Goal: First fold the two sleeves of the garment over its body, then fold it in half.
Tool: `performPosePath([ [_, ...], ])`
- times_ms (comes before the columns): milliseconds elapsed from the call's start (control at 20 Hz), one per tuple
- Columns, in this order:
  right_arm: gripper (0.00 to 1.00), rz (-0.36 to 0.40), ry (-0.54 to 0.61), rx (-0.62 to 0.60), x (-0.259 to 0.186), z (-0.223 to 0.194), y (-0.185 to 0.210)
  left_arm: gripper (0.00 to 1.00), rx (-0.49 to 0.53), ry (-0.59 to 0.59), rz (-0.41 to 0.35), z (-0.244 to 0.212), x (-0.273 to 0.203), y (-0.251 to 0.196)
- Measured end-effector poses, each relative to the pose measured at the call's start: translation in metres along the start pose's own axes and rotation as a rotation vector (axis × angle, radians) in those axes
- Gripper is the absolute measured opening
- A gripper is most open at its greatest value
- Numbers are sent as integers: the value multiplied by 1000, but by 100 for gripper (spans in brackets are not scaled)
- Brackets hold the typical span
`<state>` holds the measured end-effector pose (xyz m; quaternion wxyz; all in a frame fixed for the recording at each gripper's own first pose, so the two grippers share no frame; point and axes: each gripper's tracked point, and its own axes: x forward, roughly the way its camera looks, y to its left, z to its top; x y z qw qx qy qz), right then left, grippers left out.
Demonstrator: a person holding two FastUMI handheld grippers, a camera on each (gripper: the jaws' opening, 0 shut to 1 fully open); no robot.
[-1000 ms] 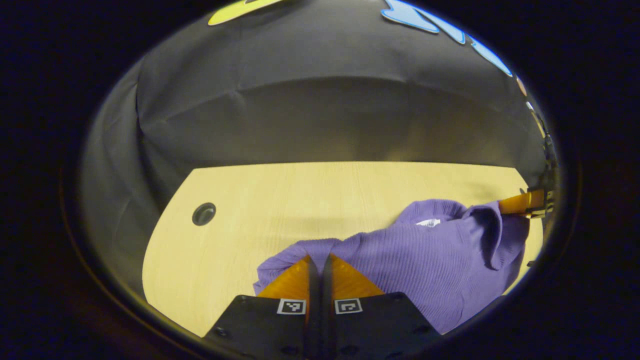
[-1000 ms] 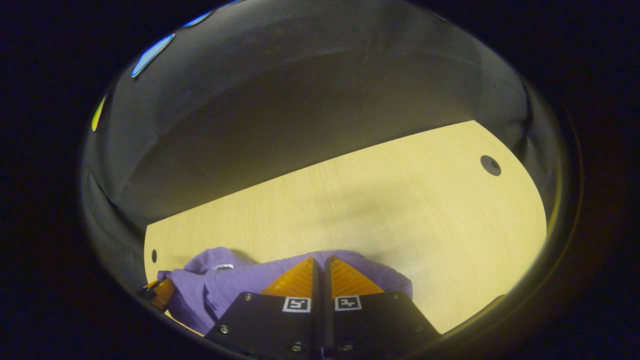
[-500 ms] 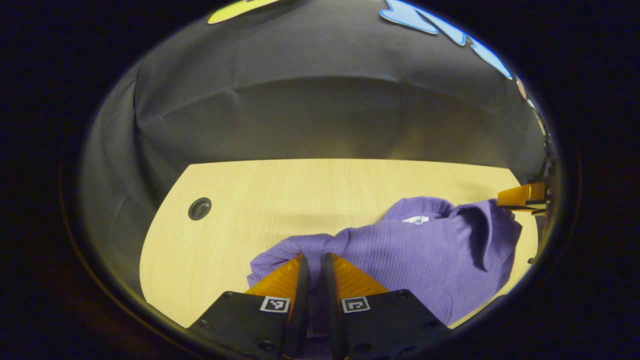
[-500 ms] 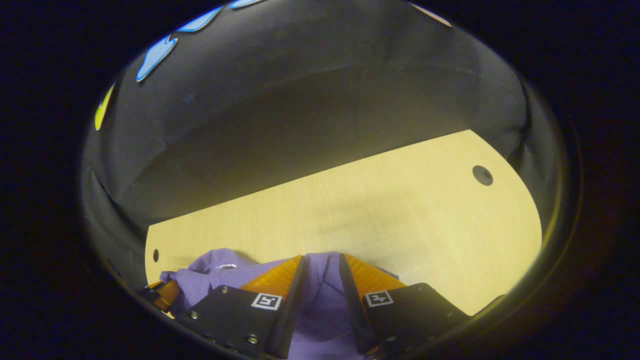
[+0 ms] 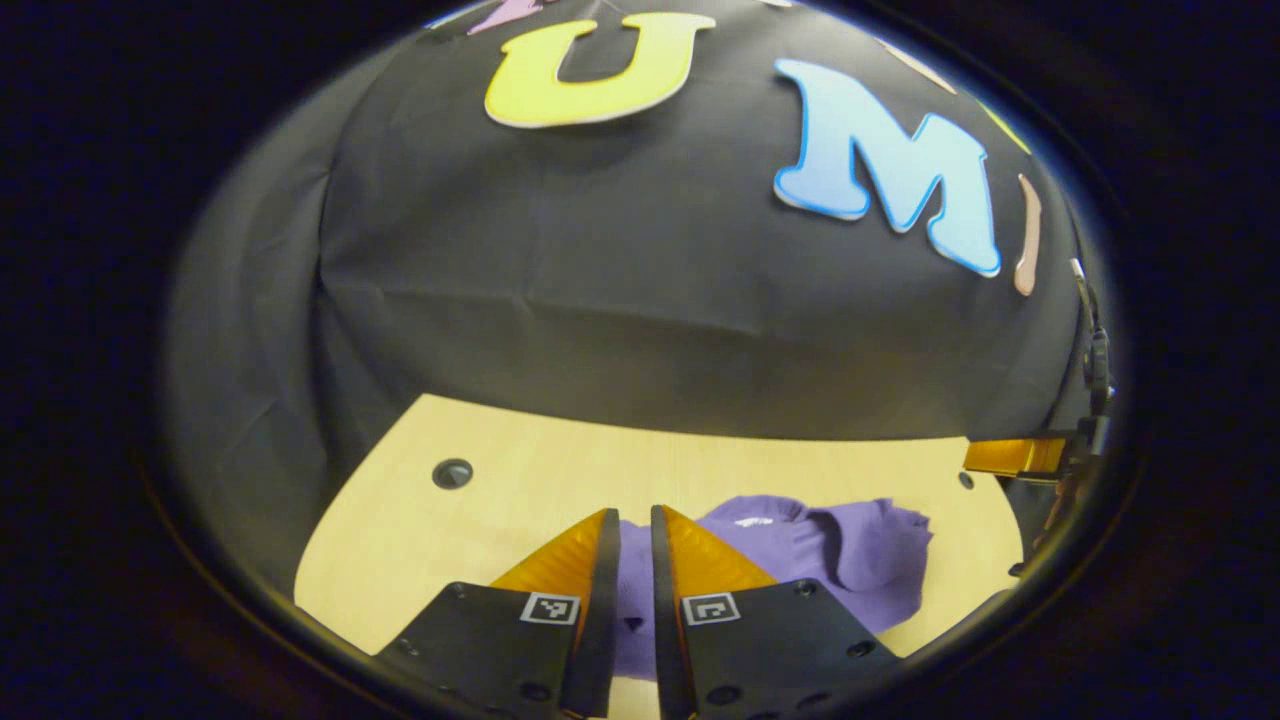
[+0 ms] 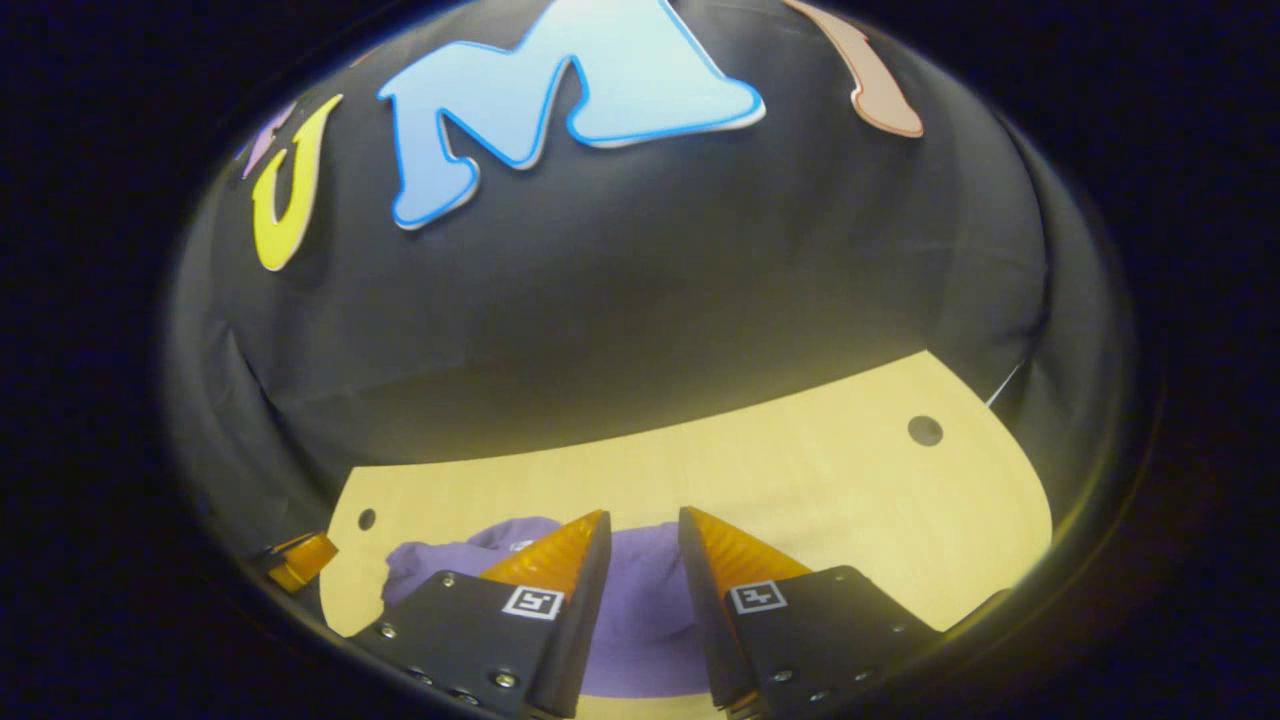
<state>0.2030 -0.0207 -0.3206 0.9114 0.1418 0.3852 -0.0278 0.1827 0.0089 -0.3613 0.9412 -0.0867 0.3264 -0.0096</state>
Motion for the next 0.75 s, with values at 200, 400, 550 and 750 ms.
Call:
performPosePath([
  [200, 46, 45, -125, -18, -81, 29, 19, 16, -1, -124, -26, 45, -75, -11],
  [400, 46, 85, -235, -10, -159, 40, 28, 17, 47, -206, -25, 71, -143, -15],
  [550, 41, 91, -327, -19, -210, 45, 31, 23, 69, -284, -35, 88, -194, -21],
  [750, 41, 97, -419, -53, -264, 44, 41, 16, 109, -358, -48, 100, -252, -33],
])
